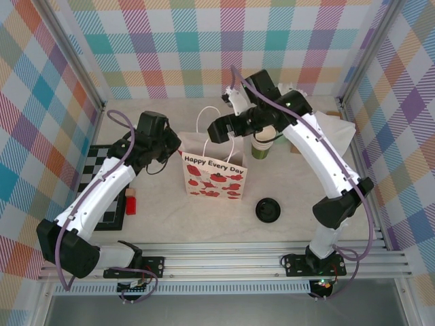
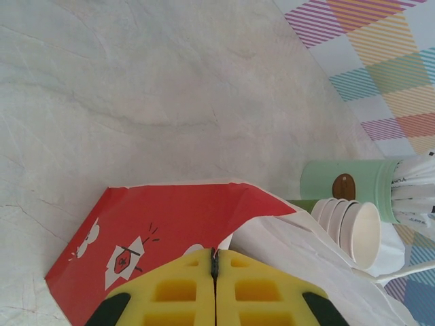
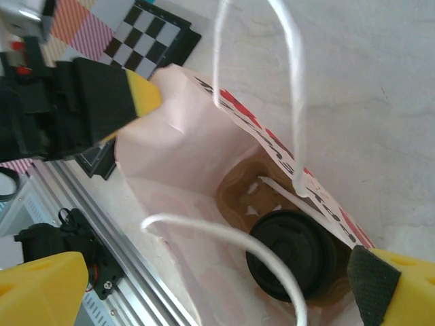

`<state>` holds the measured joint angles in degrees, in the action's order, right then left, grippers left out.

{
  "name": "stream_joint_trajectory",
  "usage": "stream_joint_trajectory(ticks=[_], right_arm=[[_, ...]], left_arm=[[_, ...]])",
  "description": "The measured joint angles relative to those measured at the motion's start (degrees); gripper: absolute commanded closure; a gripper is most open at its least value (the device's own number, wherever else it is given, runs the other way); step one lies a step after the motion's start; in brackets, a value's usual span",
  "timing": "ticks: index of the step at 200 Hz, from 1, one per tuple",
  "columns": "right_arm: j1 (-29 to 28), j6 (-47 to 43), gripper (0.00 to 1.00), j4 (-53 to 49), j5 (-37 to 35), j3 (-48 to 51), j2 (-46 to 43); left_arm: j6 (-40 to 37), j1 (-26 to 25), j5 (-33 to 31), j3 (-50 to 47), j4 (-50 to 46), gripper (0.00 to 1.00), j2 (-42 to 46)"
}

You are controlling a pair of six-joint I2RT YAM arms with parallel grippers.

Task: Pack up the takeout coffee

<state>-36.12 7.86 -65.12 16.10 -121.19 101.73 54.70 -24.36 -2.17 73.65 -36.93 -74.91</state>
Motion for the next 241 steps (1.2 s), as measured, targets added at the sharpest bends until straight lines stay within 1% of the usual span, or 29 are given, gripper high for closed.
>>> stream_joint_trajectory(ticks=[6,14,18,40,58,64,71,83,102,122,152,179,206,241], right_arm=[[0.02,-0.11,0.0,0.37,-0.04,1.07,0.0],[0.04,-0.44,0.05,0.79,0.02,2.49,0.02],[0.04,-0.87,0.08,0.92,0.11,3.15,0.02],[0.04,-2.19,0.4,1.73,2.4,5.01,0.0],[0.02,-3.67,0.59,3.37,4.79,6.56,-0.44],[-0.13,-4.24,0.66,4.22,5.2,7.5,-0.94],[-0.37,-4.7,0.8,5.03,5.25,8.74,-1.79],[-1.27,-6.03,1.0,6.05,4.07,10.54,-3.43],[-4.94,-9.99,1.0,8.28,-1.11,13.03,-6.71],[-10.71,-16.9,1.0,13.2,-9.42,17.81,-10.93],[-19.06,-33.62,1.0,24.55,-25.31,29.2,-16.44],[-23.1,-49.99,1.0,36.35,-36.48,37.97,-16.98],[-26.1,-63.93,1.0,45.48,-41.79,46.47,-17.05],[-29.33,-76.11,1.0,53.68,-44.22,54.51,-19.45]], left_arm=[[0.0,0.0,0.04,0.0,0.0,0.92,0.0],[-0.02,0.0,0.13,0.0,0.02,0.92,-0.02],[-0.04,0.0,0.17,0.0,0.02,0.92,-0.02],[-0.11,0.0,0.72,0.0,0.07,0.94,-0.02],[-0.09,0.0,1.01,0.02,0.07,0.96,-0.09],[-0.09,0.0,1.03,0.02,0.04,0.97,-0.15],[-0.11,0.0,1.07,0.07,0.0,0.99,-0.26],[-0.04,0.0,1.01,0.17,0.0,1.0,-0.57],[0.0,0.0,0.61,0.7,-0.5,1.0,-0.94],[0.2,-0.13,0.09,1.25,-1.11,1.0,-1.11],[0.87,-0.35,-0.33,1.53,-1.95,1.0,-1.49],[1.27,-0.55,-0.35,2.05,-1.95,1.0,-1.99],[1.27,-0.74,-0.5,2.27,-1.99,1.0,-2.25],[1.27,-0.74,-0.83,2.38,-2.14,1.0,-2.25]])
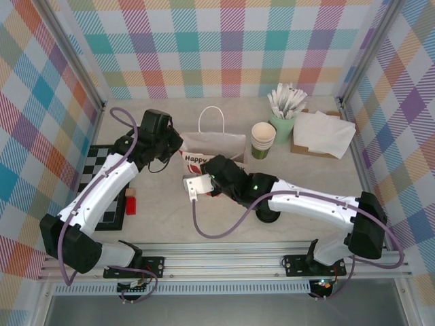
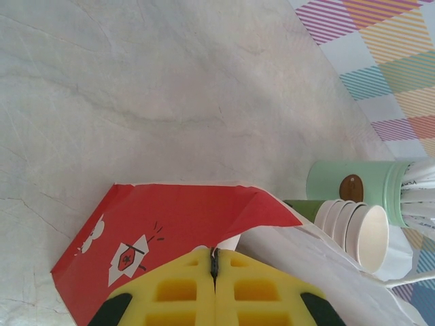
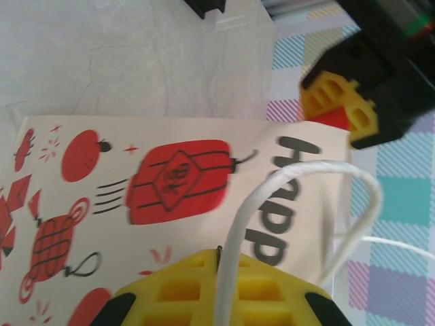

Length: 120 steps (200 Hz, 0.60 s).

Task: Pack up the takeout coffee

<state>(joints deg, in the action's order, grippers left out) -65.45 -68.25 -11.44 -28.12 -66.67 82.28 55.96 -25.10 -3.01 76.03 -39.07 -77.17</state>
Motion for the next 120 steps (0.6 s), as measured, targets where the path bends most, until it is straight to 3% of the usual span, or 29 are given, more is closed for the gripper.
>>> stream_joint_trajectory(ticks=[44,120], right_arm=[[-0.72,-7.65,0.96,3.58,0.09,5.42,-2.51],[-0.63,-6.4,0.9,-2.19,1.11,6.32,-2.8]], left_arm=[[0.0,0.0,-0.13,0.0,-0.04,1.0,0.0],[-0.04,-0.02,0.04,0.0,0.0,1.0,-0.02]])
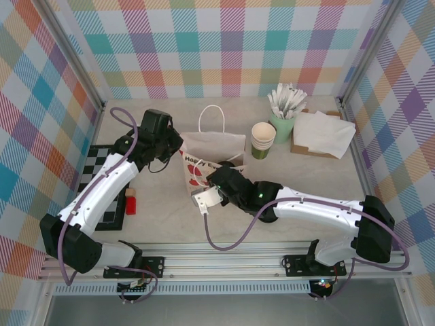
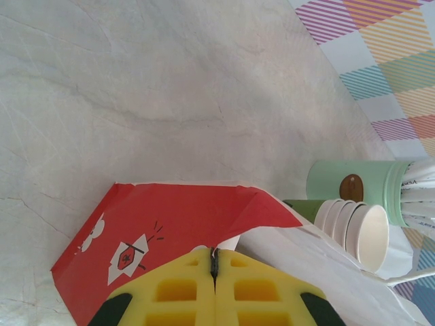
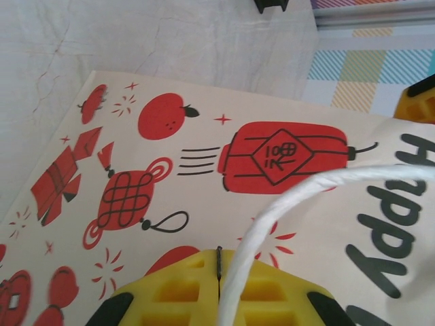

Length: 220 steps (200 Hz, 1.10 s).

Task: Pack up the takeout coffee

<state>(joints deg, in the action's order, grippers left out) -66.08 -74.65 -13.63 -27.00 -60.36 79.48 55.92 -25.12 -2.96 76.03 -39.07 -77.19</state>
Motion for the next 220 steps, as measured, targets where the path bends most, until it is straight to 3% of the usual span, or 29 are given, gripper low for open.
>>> stream_joint_trajectory(ticks=[46,88,160,179,197,220], right_arm=[[0.48,2.56,0.84,-1.57,-0.9,0.31,-0.09],[0.9,11.1,0.49,-12.72,1.14,-6.38,1.03],[2.75,35.98,0.33,-36.37,11.13,-25.55,0.26],[4.24,41.07,0.27,-38.73,11.52,-25.83,-1.22],[5.81,44.39,0.07,-39.26,11.47,-27.52,-2.47],[7.72,47.36,0.04,-38.25,8.87,-31.08,-2.82]], left_arm=[[0.02,-0.04,0.46,0.0,0.07,0.99,-0.02],[-0.13,-0.09,0.48,0.0,0.2,0.99,-0.02],[-1.97,-0.09,-0.13,0.0,0.17,0.97,-0.02],[-2.14,-0.11,-0.15,0.0,0.17,0.97,-0.02],[-2.19,-0.11,-0.17,0.0,0.17,0.97,-0.02],[-2.4,-0.11,-0.28,0.0,0.13,0.94,-0.02]])
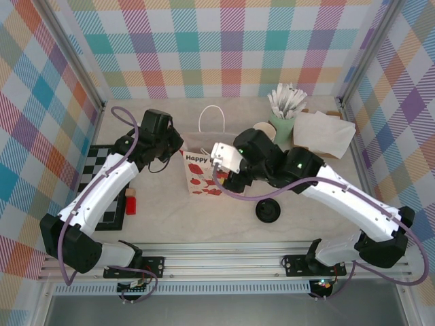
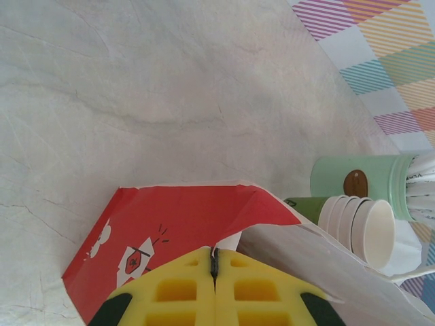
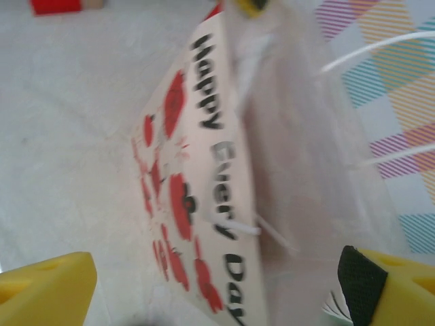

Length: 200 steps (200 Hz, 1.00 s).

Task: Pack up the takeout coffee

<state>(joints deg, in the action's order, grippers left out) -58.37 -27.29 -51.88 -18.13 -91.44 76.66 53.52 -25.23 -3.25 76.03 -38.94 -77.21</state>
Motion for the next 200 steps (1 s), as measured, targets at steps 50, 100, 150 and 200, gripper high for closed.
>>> stream_joint_trajectory(ticks=[50,100,150,200], right_arm=[[15.26,11.65,0.0,1.25,5.44,-9.64,0.37],[36.44,29.33,0.0,-1.88,10.29,-14.16,0.11],[63.08,46.93,0.0,-5.49,19.78,-6.51,4.5],[78.47,51.06,0.0,-8.22,27.82,-0.48,14.32]], left_arm=[[-4.0,0.02,-0.85,0.02,-0.17,0.41,0.17],[-11.32,0.48,-1.33,0.13,-0.96,0.05,6.01],[-18.73,1.92,3.3,0.11,2.86,0.0,9.84],[-21.92,3.19,8.79,-1.16,5.22,0.0,6.6]])
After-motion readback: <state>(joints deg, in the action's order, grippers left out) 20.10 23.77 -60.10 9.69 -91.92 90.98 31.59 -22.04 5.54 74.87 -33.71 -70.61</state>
